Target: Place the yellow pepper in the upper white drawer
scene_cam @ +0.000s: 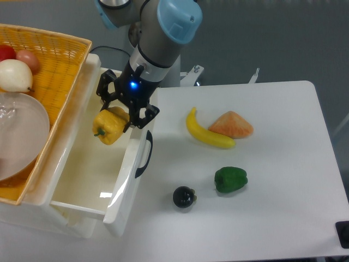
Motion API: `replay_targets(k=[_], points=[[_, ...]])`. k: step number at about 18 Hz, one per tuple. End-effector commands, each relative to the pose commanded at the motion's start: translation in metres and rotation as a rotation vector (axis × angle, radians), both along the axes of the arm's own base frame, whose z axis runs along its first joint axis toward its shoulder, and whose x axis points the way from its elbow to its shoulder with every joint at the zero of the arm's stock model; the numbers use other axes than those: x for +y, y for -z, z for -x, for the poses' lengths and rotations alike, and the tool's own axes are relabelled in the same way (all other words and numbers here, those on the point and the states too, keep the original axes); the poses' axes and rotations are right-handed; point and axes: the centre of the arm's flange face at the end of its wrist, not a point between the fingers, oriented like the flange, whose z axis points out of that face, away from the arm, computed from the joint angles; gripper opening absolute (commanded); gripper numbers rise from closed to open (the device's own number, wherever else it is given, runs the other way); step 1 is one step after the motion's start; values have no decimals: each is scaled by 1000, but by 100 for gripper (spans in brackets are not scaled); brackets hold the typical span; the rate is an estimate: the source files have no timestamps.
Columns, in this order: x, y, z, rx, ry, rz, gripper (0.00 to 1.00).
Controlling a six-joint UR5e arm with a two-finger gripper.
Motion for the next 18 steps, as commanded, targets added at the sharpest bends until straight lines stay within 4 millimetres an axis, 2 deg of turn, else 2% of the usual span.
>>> replay_targets(k=[1,3,4,5,6,9,13,14,18], points=[[0,4,0,7,10,10,28],[-1,7,0,14,19,16,54],[-2,6,0,20,29,10,58],[-2,5,0,25,36,5,76],[-2,5,0,30,44,1,89],[-4,2,1,33,43,-4,91],[-5,-2,2,39,40,-9,99],[-6,-3,6,44,35,-13,100],[-18,-22,46,175,5,-119,100]])
